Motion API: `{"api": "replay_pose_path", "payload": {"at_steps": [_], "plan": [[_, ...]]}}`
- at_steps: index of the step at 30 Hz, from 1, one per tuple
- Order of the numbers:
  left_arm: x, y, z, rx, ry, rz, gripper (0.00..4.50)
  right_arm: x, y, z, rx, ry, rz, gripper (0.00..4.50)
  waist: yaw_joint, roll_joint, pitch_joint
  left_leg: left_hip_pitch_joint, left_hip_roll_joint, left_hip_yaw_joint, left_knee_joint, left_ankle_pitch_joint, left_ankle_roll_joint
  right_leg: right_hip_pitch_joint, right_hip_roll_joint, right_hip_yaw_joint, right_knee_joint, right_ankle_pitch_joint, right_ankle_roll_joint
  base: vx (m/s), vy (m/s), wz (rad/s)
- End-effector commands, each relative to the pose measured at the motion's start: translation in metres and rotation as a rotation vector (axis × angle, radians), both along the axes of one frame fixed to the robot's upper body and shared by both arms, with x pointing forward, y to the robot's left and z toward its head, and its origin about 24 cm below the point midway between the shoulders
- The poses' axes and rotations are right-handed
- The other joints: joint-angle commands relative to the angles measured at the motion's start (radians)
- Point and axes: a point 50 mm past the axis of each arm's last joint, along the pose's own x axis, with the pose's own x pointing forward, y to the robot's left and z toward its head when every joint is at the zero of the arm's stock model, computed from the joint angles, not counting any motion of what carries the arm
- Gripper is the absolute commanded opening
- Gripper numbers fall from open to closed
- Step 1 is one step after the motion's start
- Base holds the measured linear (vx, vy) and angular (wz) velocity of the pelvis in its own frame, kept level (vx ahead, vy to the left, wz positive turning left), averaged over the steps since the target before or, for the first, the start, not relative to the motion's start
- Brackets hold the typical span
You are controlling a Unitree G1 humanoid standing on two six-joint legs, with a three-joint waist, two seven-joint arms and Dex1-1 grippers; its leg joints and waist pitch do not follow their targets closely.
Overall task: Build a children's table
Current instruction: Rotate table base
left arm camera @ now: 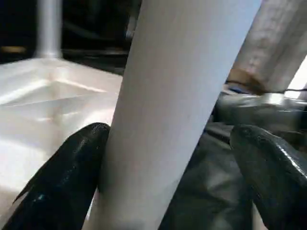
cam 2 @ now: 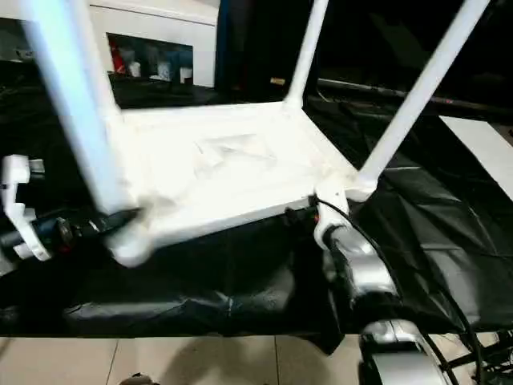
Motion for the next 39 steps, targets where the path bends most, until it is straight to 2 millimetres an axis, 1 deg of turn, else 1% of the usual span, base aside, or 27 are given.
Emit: {"api": "replay_pose_path", "payload": {"at_steps": [1, 2, 5, 6, 7, 8, 10, 11, 12, 16, 17, 18, 20, 21, 23, 24, 25, 26, 28, 29, 30, 32, 33, 35, 36, 38, 39], "plan": [[-0.005, -0.020, 0.008, -0.009, -0.008, -0.124, 4.50, 0.004, 0.005, 0.001, -0.024, -0.005, 0.015, 4.46, -0.001, 0.025, -0.062, 0.009, -0.005, 0.012, -0.075, -0.295, -0.067, 0.036, -0.049, 0.031, -0.067, -0.240, -0.153, 0.000, 0.000, 0.00], [-0.005, -0.024, 0.008, -0.009, -0.007, -0.138, 4.50, 0.005, 0.007, 0.001, -0.026, -0.005, 0.019, 4.46, -0.003, 0.025, -0.061, 0.009, -0.006, 0.013, -0.075, -0.293, -0.069, 0.034, -0.048, 0.031, -0.068, -0.244, -0.152, 0.000, 0.000, 0.00], [-0.005, -0.037, 0.009, -0.019, -0.005, -0.192, 4.50, 0.009, 0.023, 0.003, -0.010, -0.019, 0.059, 4.46, -0.005, 0.025, -0.062, 0.008, -0.006, 0.013, -0.074, -0.281, -0.071, 0.036, -0.048, 0.032, -0.068, -0.240, -0.145, 0.000, 0.000, 0.00], [-0.005, -0.037, 0.009, -0.019, -0.005, -0.192, 4.50, 0.009, 0.023, 0.003, -0.010, -0.019, 0.059, 4.46, -0.007, 0.025, -0.063, 0.005, -0.006, 0.012, -0.074, -0.274, -0.073, 0.039, -0.048, 0.032, -0.066, -0.236, -0.144, 0.000, 0.000, 0.00], [-0.006, -0.044, 0.009, -0.020, -0.001, -0.222, 4.50, 0.011, 0.031, 0.005, 0.008, -0.021, 0.082, 4.46, -0.009, 0.023, -0.064, 0.003, -0.007, 0.012, -0.074, -0.269, -0.073, 0.040, -0.048, 0.032, -0.064, -0.231, -0.144, 0.000, 0.000, 0.00], [-0.006, -0.046, 0.010, -0.021, 0.001, -0.231, 4.50, 0.011, 0.033, 0.005, 0.011, -0.022, 0.089, 4.46, -0.012, 0.021, -0.066, 0.001, -0.007, 0.012, -0.073, -0.254, -0.073, 0.042, -0.048, 0.032, -0.062, -0.219, -0.144, 0.000, 0.000, 0.00], [-0.004, -0.055, 0.011, -0.021, -0.003, -0.268, 4.50, 0.013, 0.045, 0.007, 0.020, -0.029, 0.132, 4.46, -0.014, 0.022, -0.067, 0.003, -0.007, 0.014, -0.070, -0.236, -0.069, 0.040, -0.047, 0.033, -0.061, -0.195, -0.150, 0.000, 0.000, 0.00], [-0.004, -0.059, 0.011, -0.023, -0.002, -0.282, 4.50, 0.013, 0.049, 0.008, 0.023, -0.032, 0.148, 4.46, -0.014, 0.022, -0.068, 0.003, -0.007, 0.014, -0.070, -0.230, -0.069, 0.041, -0.047, 0.032, -0.060, -0.188, -0.151, 0.000, 0.000, 0.00], [-0.002, -0.063, 0.012, -0.027, -0.007, -0.297, 4.50, 0.014, 0.054, 0.008, 0.027, -0.036, 0.170, 4.46, -0.014, 0.024, -0.066, 0.002, -0.007, 0.014, -0.071, -0.233, -0.072, 0.041, -0.046, 0.032, -0.060, -0.191, -0.153, 0.000, 0.000, 0.00], [0.001, -0.076, 0.014, -0.042, -0.016, -0.346, 4.50, 0.014, 0.070, 0.012, 0.041, -0.047, 0.242, 4.46, -0.017, 0.023, -0.064, 0.000, -0.006, 0.013, -0.071, -0.255, -0.074, 0.040, -0.049, 0.033, -0.063, -0.231, -0.146, 0.000, 0.000, 0.00], [0.001, -0.077, 0.014, -0.043, -0.016, -0.350, 4.50, 0.014, 0.071, 0.012, 0.043, -0.048, 0.246, 4.46, -0.018, 0.023, -0.065, 0.001, -0.006, 0.013, -0.070, -0.258, -0.074, 0.039, -0.049, 0.033, -0.064, -0.236, -0.145, 0.000, 0.000, 0.00], [0.002, -0.085, 0.015, -0.053, -0.018, -0.380, 4.50, 0.014, 0.080, 0.014, 0.058, -0.053, 0.283, 4.46, -0.020, 0.025, -0.066, 0.001, -0.006, 0.012, -0.070, -0.258, -0.075, 0.039, -0.048, 0.033, -0.063, -0.236, -0.145, 0.000, 0.000, 0.00], [0.003, -0.090, 0.016, -0.056, -0.020, -0.397, 4.50, 0.014, 0.086, 0.015, 0.066, -0.056, 0.307, 4.46, -0.022, 0.023, -0.065, -0.003, -0.006, 0.012, -0.070, -0.257, -0.076, 0.041, -0.048, 0.033, -0.062, -0.235, -0.146, 0.000, 0.000, 0.00], [0.003, -0.090, 0.016, -0.056, -0.020, -0.397, 4.50, 0.014, 0.086, 0.015, 0.066, -0.056, 0.307, 4.46, -0.024, 0.022, -0.065, -0.003, -0.006, 0.012, -0.070, -0.258, -0.075, 0.040, -0.048, 0.033, -0.062, -0.237, -0.145, 0.000, 0.000, 0.00], [0.005, -0.100, 0.014, -0.066, -0.023, -0.417, 4.50, 0.013, 0.094, 0.016, 0.083, -0.055, 0.358, 4.46, -0.028, 0.015, -0.066, -0.003, -0.005, 0.013, -0.068, -0.244, -0.070, 0.041, -0.048, 0.034, -0.062, -0.228, -0.148, 0.000, 0.000, 0.00], [0.005, -0.100, 0.014, -0.066, -0.023, -0.417, 4.50, 0.013, 0.094, 0.016, 0.083, -0.055, 0.358, 4.46, -0.027, 0.019, -0.066, -0.003, -0.005, 0.012, -0.069, -0.242, -0.069, 0.041, -0.048, 0.034, -0.061, -0.226, -0.149, 0.000, 0.000, 0.00], [0.007, -0.105, 0.013, -0.071, -0.025, -0.421, 4.50, 0.013, 0.097, 0.017, 0.089, -0.053, 0.376, 4.46, -0.030, 0.018, -0.067, -0.004, -0.005, 0.013, -0.068, -0.234, -0.068, 0.041, -0.047, 0.034, -0.060, -0.214, -0.151, 0.000, 0.000, 0.00], [0.008, -0.110, 0.013, -0.076, -0.029, -0.426, 4.50, 0.012, 0.099, 0.017, 0.086, -0.055, 0.399, 4.46, -0.028, 0.020, -0.068, -0.002, -0.005, 0.013, -0.067, -0.233, -0.067, 0.040, -0.047, 0.033, -0.061, -0.209, -0.152, 0.000, 0.000, 0.00], [0.009, -0.112, 0.013, -0.078, -0.031, -0.428, 4.50, 0.012, 0.100, 0.018, 0.083, -0.057, 0.412, 4.46, -0.028, 0.019, -0.069, -0.004, -0.006, 0.014, -0.066, -0.217, -0.063, 0.042, -0.047, 0.034, -0.058, -0.185, -0.156, 0.000, 0.000, 0.00], [0.010, -0.115, 0.013, -0.083, -0.034, -0.435, 4.50, 0.012, 0.102, 0.018, 0.093, -0.057, 0.427, 4.46, -0.026, 0.040, -0.070, -0.002, -0.005, 0.012, -0.066, -0.212, -0.065, 0.040, -0.048, 0.034, -0.054, -0.163, -0.162, 0.000, 0.000, 0.00], [0.011, -0.118, 0.013, -0.089, -0.037, -0.442, 4.50, 0.011, 0.103, 0.019, 0.102, -0.060, 0.445, 4.46, -0.029, 0.028, -0.071, -0.003, -0.006, 0.015, -0.064, -0.207, -0.062, 0.042, -0.045, 0.033, -0.056, -0.143, -0.167, 0.000, 0.000, 0.00], [0.011, -0.120, 0.014, -0.094, -0.038, -0.452, 4.50, 0.010, 0.105, 0.020, 0.117, -0.059, 0.462, 4.46, -0.028, 0.028, -0.071, -0.005, -0.006, 0.014, -0.065, -0.199, -0.058, 0.044, -0.045, 0.033, -0.053, -0.120, -0.177, 0.000, 0.000, 0.00], [0.011, -0.120, 0.014, -0.094, -0.039, -0.453, 4.50, 0.010, 0.105, 0.020, 0.119, -0.059, 0.463, 4.46, -0.029, 0.036, -0.072, -0.001, -0.006, 0.015, -0.064, -0.209, -0.059, 0.043, -0.044, 0.033, -0.055, -0.116, -0.181, 0.000, 0.000, 0.00], [0.017, -0.126, 0.014, -0.078, -0.063, -0.435, 4.50, 0.008, 0.107, 0.018, 0.115, -0.057, 0.496, 4.46, -0.028, 0.035, -0.071, 0.000, -0.005, 0.015, -0.065, -0.214, -0.054, 0.042, -0.043, 0.032, -0.056, -0.113, -0.188, 0.000, 0.000, 0.00], [0.020, -0.127, 0.013, -0.067, -0.075, -0.417, 4.50, 0.008, 0.107, 0.018, 0.109, -0.057, 0.499, 4.46, -0.028, 0.034, -0.070, -0.003, -0.005, 0.013, -0.066, -0.222, -0.056, 0.045, -0.046, 0.032, -0.057, -0.130, -0.187, 0.000, 0.000, 0.00], [0.027, -0.128, 0.011, -0.049, -0.095, -0.374, 4.50, 0.008, 0.106, 0.018, 0.108, -0.058, 0.499, 4.46, -0.029, 0.033, -0.071, -0.001, -0.005, 0.012, -0.065, -0.230, -0.060, 0.046, -0.047, 0.032, -0.058, -0.150, -0.181, 0.000, 0.000, 0.00], [0.030, -0.128, 0.008, -0.025, -0.102, -0.354, 4.50, 0.008, 0.105, 0.018, 0.109, -0.058, 0.496, 4.46, -0.029, 0.033, -0.071, -0.003, -0.004, 0.011, -0.066, -0.230, -0.059, 0.047, -0.047, 0.032, -0.059, -0.155, -0.179, 0.000, 0.000, 0.00]]}}
